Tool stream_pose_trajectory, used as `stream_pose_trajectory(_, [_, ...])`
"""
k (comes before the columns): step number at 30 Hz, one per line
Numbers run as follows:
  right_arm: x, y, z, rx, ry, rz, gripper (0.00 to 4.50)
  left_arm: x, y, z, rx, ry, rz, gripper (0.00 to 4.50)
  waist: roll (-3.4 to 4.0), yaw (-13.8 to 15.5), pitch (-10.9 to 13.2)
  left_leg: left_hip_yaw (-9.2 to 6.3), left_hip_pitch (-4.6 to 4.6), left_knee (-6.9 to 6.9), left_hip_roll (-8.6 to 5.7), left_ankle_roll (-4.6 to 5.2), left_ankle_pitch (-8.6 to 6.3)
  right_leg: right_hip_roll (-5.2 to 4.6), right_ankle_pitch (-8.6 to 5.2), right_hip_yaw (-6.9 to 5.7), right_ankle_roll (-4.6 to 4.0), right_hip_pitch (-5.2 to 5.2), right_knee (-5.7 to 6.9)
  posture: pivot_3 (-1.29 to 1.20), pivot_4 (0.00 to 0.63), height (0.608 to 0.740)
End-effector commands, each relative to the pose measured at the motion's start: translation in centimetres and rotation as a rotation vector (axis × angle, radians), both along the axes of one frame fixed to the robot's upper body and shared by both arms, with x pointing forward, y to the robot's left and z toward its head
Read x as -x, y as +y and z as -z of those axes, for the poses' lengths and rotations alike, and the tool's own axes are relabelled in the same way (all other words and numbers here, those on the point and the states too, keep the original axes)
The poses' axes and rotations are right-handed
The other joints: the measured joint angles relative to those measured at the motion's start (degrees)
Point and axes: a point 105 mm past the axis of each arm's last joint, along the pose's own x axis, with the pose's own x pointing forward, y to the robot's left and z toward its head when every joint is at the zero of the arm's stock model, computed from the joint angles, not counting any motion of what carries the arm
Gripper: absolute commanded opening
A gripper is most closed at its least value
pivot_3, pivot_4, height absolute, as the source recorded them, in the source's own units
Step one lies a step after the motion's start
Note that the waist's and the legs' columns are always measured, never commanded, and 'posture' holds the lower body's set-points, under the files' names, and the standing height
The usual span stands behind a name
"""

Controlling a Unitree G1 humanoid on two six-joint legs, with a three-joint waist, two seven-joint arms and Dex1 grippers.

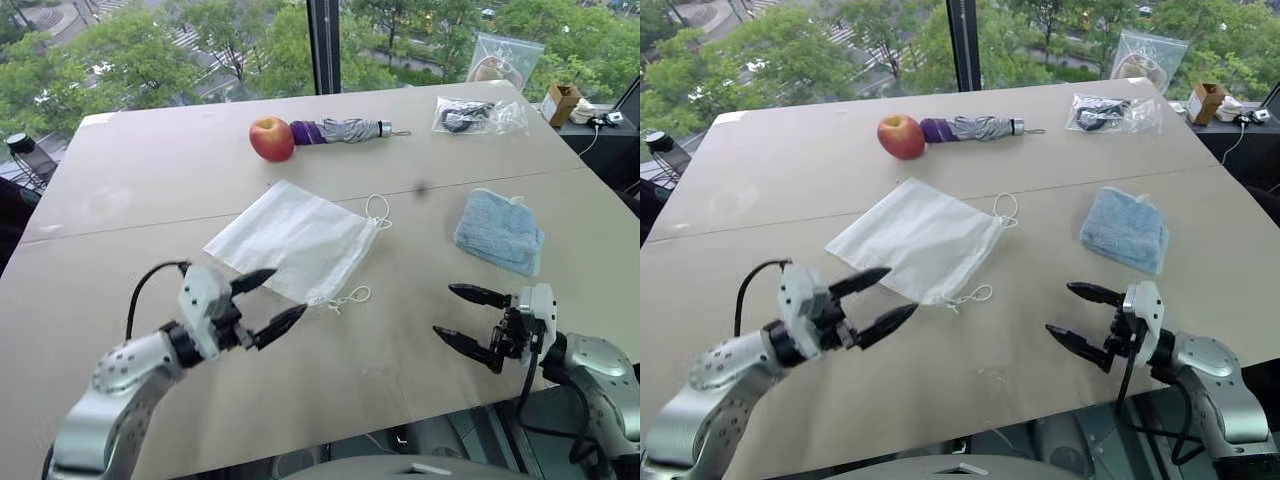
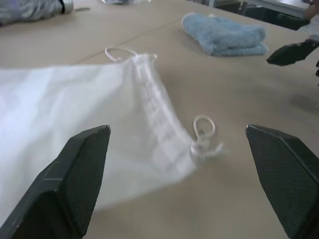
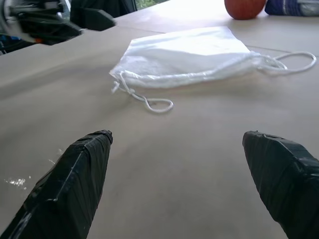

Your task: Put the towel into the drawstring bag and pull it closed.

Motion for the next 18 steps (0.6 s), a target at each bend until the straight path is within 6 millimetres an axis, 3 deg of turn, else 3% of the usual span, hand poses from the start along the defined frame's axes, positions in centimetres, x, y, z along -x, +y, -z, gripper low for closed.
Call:
stream_pose_trajectory(1, [-0.3,1.0,-2.3,-0.045,-0.079,0.000,4.47,-2.5,-3.0,1.2,-0.091,-0.041,-0.042,4.47,0.00,0.04,-0.02,0.01,0.02,0.00,-0.04,0.00,0.00,-0.01,0.08,0.04,-0.12,0.05,0.00,0.00,0.150,0.740])
stream_pose_trajectory(4, [-0.5,1.3,-2.7,-0.052,-0.100,0.018,4.47,-4.8,-4.9,2.5,-0.166,-0.070,-0.102,4.47,-0.04,-0.14,-0.03,-0.05,0.01,0.02,-0.17,0.00,0.00,-0.01,0.19,0.07,-0.12,0.12,-0.07,0.00,0.150,0.740])
stream_pose_trajectory(7, [-0.6,1.3,-2.9,-0.050,-0.114,0.046,4.47,-6.4,-4.7,3.5,-0.231,-0.082,-0.216,4.47,-0.06,-0.27,-0.02,-0.08,-0.02,0.00,-0.16,0.00,0.00,-0.02,0.26,0.07,0.00,0.12,-0.11,0.00,0.150,0.740])
stream_pose_trajectory(17, [0.0,1.2,-2.6,-0.048,-0.120,0.096,4.47,-5.5,-2.9,5.5,-0.338,-0.067,-0.323,4.47,-0.04,-0.48,-0.02,-0.10,0.00,-0.10,0.05,0.00,0.00,-0.01,0.18,0.03,-0.13,0.05,-0.09,0.00,0.150,0.740])
stream_pose_trajectory(18, [0.0,1.1,-2.6,-0.049,-0.122,0.102,4.50,-5.4,-2.8,5.6,-0.331,-0.056,-0.329,4.23,-0.04,-0.48,-0.02,-0.10,0.01,-0.10,0.06,0.00,0.00,-0.02,0.18,0.03,-0.13,0.06,-0.09,0.00,0.150,0.740])
